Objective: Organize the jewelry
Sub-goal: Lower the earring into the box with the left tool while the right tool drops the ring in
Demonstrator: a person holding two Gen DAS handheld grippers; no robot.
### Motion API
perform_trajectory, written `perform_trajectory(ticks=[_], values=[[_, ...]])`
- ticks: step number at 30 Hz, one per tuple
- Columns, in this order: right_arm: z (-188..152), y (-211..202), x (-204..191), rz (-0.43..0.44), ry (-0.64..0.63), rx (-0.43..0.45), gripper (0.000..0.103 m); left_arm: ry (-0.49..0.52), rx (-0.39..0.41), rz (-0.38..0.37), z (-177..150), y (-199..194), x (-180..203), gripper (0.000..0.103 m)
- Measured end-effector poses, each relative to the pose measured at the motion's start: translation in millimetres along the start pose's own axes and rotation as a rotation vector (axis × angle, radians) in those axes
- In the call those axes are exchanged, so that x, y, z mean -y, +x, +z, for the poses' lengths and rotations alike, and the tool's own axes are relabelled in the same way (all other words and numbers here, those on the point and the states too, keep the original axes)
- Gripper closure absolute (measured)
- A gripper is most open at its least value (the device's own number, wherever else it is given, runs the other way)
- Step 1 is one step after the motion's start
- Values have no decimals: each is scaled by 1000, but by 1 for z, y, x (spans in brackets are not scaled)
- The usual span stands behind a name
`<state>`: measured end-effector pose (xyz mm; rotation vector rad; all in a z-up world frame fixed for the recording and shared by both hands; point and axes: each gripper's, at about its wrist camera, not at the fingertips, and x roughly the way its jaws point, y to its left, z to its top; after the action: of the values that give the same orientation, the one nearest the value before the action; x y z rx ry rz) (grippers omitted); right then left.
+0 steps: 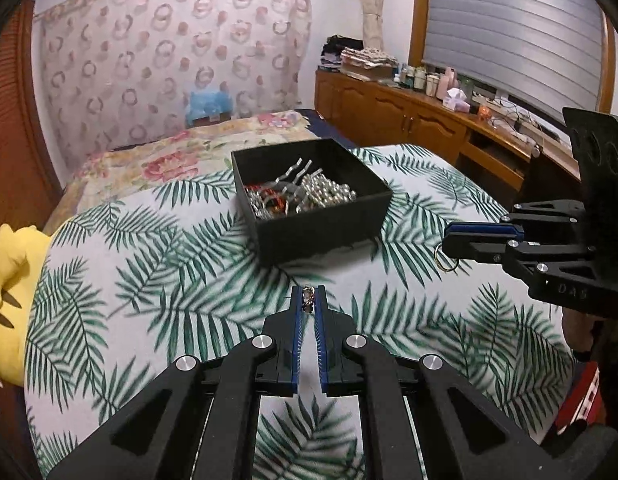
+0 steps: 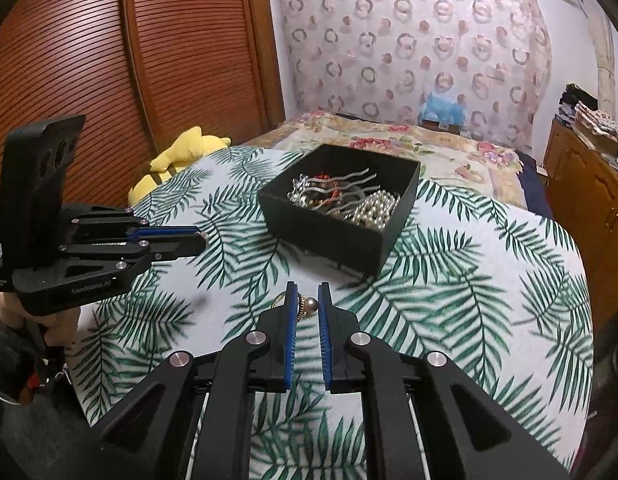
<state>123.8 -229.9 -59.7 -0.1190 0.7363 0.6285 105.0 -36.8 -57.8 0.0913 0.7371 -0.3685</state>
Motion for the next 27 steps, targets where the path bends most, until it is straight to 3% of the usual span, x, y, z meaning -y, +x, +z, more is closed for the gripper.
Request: perform_trajectory(ticks=[18, 24, 27], values=[[78, 45, 42, 13, 5, 0, 91, -29, 24, -7, 72, 30, -36, 98], [85, 68, 52, 26, 19, -25, 91, -29, 17, -10, 89, 48, -44, 98], [84, 77, 57, 29, 43, -31, 80, -29, 10, -18, 95, 59, -46, 98]])
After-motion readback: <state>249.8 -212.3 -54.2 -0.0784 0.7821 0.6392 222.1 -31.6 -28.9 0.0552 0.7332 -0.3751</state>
